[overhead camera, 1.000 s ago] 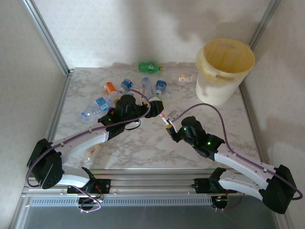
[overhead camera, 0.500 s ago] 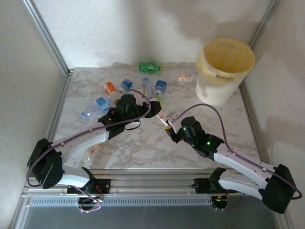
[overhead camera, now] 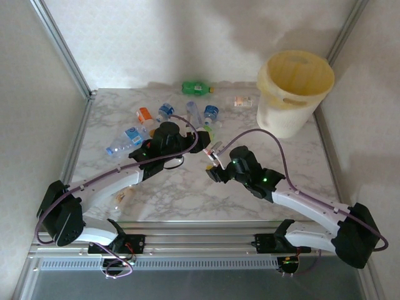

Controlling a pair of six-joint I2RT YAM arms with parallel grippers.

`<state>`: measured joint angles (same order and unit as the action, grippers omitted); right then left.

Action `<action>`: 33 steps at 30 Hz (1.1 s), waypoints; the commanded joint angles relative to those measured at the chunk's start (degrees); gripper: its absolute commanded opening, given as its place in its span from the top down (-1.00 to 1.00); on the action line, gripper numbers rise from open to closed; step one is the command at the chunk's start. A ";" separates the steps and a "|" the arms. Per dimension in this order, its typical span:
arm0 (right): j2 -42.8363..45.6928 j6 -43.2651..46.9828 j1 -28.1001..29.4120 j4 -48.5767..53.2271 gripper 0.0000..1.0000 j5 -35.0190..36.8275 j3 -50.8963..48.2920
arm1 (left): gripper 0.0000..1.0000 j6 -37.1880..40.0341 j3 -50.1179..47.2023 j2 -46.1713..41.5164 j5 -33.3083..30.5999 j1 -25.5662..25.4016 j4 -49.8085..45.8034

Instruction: Throw the plastic bottles in the bin

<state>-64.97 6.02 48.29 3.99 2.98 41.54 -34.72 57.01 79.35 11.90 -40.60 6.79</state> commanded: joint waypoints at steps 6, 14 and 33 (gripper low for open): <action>-4.48 0.03 0.64 1.27 -0.08 3.83 8.88 | 0.29 1.03 2.84 2.08 -0.08 -1.06 -1.52; -2.77 0.41 0.65 4.71 -0.15 6.98 9.42 | 0.30 1.85 3.47 2.97 -1.25 -1.15 -3.61; -0.52 -0.74 0.74 7.15 -0.37 0.69 9.24 | 0.29 2.55 3.70 3.71 -1.81 -1.24 -3.84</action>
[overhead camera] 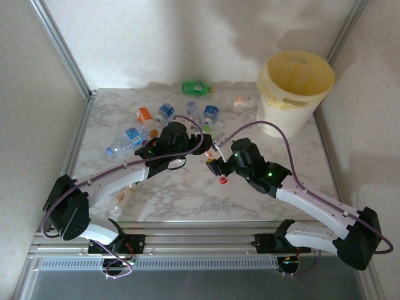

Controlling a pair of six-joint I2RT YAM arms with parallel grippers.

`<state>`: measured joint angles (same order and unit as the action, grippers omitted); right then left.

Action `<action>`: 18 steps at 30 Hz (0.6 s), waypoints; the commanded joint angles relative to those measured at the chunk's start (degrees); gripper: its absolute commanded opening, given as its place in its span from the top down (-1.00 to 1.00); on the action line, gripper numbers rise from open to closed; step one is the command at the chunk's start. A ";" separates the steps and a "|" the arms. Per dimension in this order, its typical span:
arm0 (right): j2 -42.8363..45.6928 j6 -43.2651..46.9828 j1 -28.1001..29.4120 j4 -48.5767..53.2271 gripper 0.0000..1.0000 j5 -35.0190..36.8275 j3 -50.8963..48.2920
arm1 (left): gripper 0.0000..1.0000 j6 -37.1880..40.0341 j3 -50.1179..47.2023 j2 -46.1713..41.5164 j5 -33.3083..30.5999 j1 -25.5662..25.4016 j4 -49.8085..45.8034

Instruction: Throw the plastic bottles in the bin

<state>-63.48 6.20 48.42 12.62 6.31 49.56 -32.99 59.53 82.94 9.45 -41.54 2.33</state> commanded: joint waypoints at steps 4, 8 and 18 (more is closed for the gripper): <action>-5.46 -1.37 0.62 -2.60 -0.34 -3.23 1.92 | 0.29 0.79 1.21 -0.12 1.00 -0.35 0.83; -8.00 -1.63 0.62 -3.82 -0.26 -2.20 2.75 | 0.29 0.82 0.94 -0.50 1.62 -0.48 1.01; -11.65 -0.39 0.59 -5.72 0.32 0.77 4.10 | 0.25 1.00 -0.37 -2.20 3.93 -0.64 2.83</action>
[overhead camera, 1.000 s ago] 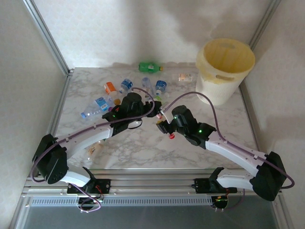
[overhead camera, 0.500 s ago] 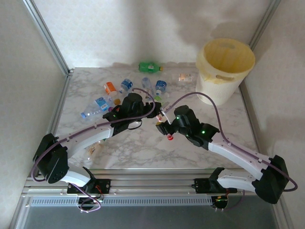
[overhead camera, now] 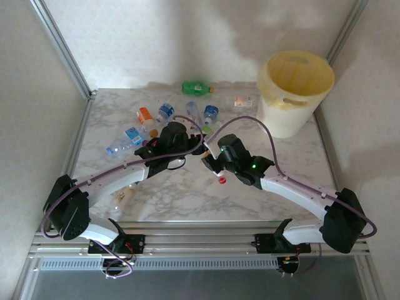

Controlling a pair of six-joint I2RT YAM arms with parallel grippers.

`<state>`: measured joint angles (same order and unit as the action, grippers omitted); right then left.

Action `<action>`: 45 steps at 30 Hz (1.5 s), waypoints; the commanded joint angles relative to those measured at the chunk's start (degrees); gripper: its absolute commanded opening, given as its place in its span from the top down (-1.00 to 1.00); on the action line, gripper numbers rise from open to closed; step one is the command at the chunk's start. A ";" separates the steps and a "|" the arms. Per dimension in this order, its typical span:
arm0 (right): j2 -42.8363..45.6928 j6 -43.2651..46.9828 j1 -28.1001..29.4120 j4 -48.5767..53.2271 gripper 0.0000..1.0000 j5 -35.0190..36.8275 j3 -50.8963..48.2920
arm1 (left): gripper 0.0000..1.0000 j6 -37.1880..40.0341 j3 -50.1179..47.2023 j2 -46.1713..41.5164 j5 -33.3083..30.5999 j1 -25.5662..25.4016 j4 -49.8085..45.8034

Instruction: Throw the plastic bottles in the bin

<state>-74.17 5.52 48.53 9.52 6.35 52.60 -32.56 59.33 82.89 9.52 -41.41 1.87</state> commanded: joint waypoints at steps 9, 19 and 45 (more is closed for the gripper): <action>-0.68 -0.33 0.37 -2.14 0.77 2.60 1.28 | -0.04 1.19 -1.59 -5.57 4.88 -0.74 4.87; 5.12 -1.30 -0.87 -3.10 0.93 7.65 -0.39 | -0.99 1.53 -3.70 -19.25 -4.74 2.07 -2.06; 18.81 28.33 -10.74 -38.78 1.00 24.83 9.93 | -0.99 2.70 -17.66 -44.75 -16.32 4.67 -9.91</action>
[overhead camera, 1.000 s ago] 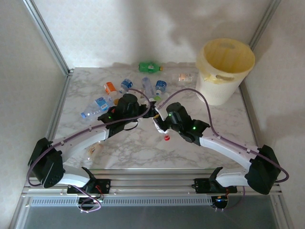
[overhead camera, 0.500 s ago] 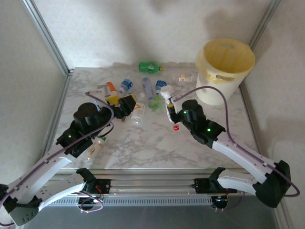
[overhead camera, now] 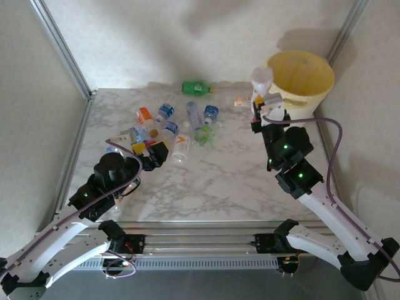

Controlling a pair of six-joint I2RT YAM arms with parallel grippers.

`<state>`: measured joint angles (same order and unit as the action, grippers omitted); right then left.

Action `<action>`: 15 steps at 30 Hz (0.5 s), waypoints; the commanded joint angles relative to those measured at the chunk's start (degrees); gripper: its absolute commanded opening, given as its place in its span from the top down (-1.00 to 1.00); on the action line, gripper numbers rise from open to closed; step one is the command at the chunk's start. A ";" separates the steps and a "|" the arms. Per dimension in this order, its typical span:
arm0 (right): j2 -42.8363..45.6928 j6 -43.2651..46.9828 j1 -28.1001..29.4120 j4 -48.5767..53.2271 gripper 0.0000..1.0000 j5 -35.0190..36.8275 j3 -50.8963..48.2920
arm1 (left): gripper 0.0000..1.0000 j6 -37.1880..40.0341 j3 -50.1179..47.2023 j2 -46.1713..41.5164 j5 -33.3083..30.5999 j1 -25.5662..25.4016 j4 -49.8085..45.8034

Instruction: Throw the plastic bottles in the bin

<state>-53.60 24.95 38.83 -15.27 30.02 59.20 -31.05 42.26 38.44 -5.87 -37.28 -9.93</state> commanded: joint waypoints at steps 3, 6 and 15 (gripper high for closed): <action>-4.70 13.59 -2.49 -23.32 1.00 -0.49 4.92 | -0.99 2.19 -1.56 -0.05 -0.46 0.54 3.50; -6.81 14.30 -4.74 -27.75 1.00 -3.75 6.84 | -0.99 2.96 -2.29 0.46 -0.02 0.54 4.92; -14.34 10.55 -11.78 -30.16 1.00 -5.81 11.95 | -0.99 3.01 -3.11 0.26 -0.66 0.63 3.69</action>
<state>-66.08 36.40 29.02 -40.97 24.93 68.16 -29.23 39.46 39.62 -5.85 -37.28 -7.16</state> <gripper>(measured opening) 0.174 0.994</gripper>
